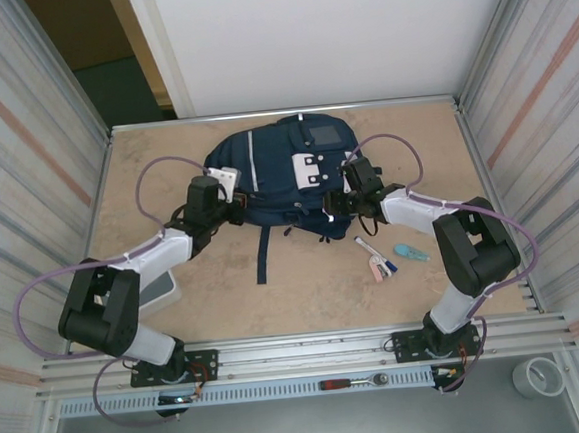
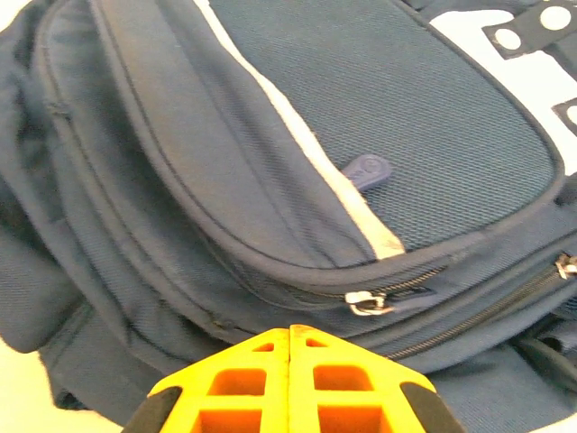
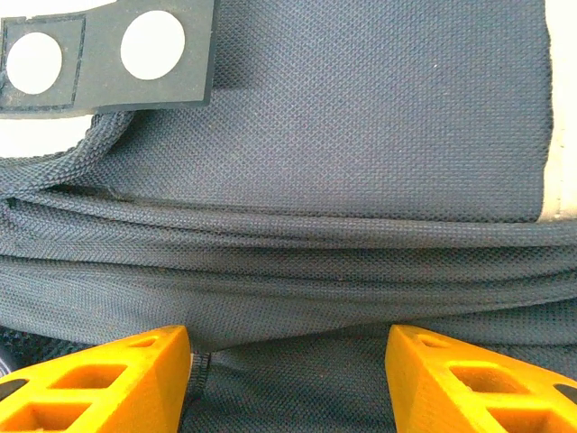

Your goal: Pack books, pencil case, and school supplies into a backpack

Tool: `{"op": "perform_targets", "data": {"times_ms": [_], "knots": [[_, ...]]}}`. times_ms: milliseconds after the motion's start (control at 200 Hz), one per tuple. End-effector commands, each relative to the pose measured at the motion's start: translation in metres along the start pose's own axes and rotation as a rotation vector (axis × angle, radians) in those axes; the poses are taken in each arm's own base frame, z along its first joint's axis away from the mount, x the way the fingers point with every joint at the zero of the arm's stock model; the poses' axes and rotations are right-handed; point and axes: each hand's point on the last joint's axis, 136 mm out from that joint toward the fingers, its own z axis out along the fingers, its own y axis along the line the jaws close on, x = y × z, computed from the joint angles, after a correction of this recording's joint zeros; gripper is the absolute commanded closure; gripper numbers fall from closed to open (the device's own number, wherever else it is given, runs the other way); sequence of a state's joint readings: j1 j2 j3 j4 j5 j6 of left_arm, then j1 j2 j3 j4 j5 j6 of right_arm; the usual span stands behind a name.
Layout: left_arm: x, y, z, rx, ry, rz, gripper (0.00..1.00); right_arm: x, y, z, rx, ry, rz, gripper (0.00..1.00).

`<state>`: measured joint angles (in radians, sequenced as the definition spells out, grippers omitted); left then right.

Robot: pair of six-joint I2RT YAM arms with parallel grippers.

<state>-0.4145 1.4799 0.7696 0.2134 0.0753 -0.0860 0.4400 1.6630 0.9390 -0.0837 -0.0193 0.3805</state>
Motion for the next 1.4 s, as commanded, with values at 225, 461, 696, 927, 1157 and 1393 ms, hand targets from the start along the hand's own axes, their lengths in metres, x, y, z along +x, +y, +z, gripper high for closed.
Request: {"op": "perform_targets", "data": {"times_ms": [225, 461, 696, 927, 1157, 1393], "knots": [[0.000, -0.021, 0.010, -0.197, 0.058, 0.112, 0.08, -0.001, 0.003, -0.003, -0.005, 0.006, 0.003, 0.42], [0.000, -0.002, 0.024, -0.312, 0.078, 0.124, 0.06, 0.000, 0.003, -0.003, -0.001, 0.007, 0.000, 0.42], [0.004, 0.021, 0.011, -0.382, 0.075, 0.104, 0.12, 0.003, 0.000, -0.003, 0.007, 0.011, -0.001, 0.42], [0.017, 0.031, 0.001, -0.339, 0.096, 0.039, 0.24, 0.001, 0.000, -0.004, 0.006, 0.009, 0.001, 0.42], [0.017, 0.036, -0.013, -0.303, 0.091, -0.009, 0.29, 0.001, 0.000, -0.005, 0.007, 0.006, 0.000, 0.42], [0.004, 0.011, -0.019, -0.218, 0.070, 0.025, 0.15, 0.002, -0.001, -0.004, 0.005, 0.008, 0.001, 0.42]]}}
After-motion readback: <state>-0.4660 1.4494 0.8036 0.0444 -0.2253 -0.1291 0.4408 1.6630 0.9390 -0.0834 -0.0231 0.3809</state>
